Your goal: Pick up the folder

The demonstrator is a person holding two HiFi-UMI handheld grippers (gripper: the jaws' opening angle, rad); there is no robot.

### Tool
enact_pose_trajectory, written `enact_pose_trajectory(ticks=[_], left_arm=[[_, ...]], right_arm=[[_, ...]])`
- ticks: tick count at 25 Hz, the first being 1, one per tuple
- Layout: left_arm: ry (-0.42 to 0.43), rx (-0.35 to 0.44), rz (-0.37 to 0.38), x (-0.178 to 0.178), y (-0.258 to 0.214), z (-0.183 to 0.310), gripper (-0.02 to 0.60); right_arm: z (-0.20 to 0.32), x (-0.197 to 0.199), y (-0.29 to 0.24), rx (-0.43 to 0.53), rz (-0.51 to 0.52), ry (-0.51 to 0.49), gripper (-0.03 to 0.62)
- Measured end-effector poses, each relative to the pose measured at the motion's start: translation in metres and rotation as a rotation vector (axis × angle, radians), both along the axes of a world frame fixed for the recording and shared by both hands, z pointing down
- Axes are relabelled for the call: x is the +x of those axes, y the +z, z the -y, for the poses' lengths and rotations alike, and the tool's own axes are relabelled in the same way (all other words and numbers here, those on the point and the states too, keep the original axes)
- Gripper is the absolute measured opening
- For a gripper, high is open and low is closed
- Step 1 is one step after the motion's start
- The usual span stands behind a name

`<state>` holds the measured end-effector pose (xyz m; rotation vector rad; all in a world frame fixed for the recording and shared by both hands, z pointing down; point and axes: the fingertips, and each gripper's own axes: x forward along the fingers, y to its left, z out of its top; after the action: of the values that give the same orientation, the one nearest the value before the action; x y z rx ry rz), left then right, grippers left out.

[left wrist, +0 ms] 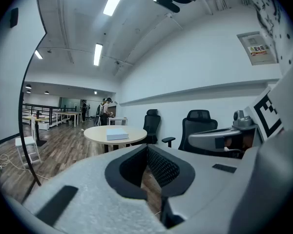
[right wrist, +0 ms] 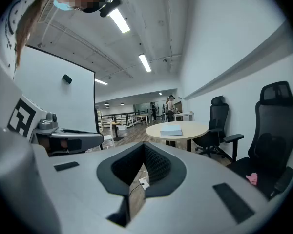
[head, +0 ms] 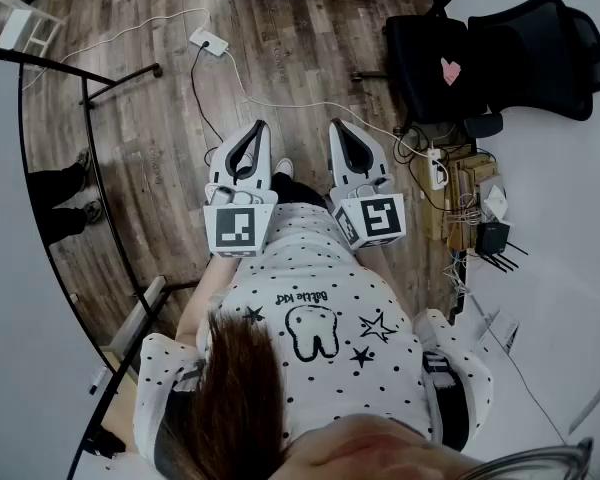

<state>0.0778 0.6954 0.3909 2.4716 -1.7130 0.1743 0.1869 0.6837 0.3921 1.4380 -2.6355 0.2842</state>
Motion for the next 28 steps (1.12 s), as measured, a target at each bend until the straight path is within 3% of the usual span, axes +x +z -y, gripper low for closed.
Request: enact_pose_trajectory(ticks=[15,22,28], left_arm=[[0.005,-0.003,-0.003,0.0,-0.001,0.024,0.018],[0.006,-0.007,-0.001,-0.002,0.0,0.029,0.018],[0.0,-0.011,0.003,-0.01,0.001,0.033,0.018]], right_arm=[[0.023,-0.004,0.003,-0.009,-0.028,-0.018,0.005],[0.025,-0.017,-0.009,0.039,0.037,-0.099,0.005],[0.028,-0.019,-0.003,0.014,0.026,-0.085,0.006]])
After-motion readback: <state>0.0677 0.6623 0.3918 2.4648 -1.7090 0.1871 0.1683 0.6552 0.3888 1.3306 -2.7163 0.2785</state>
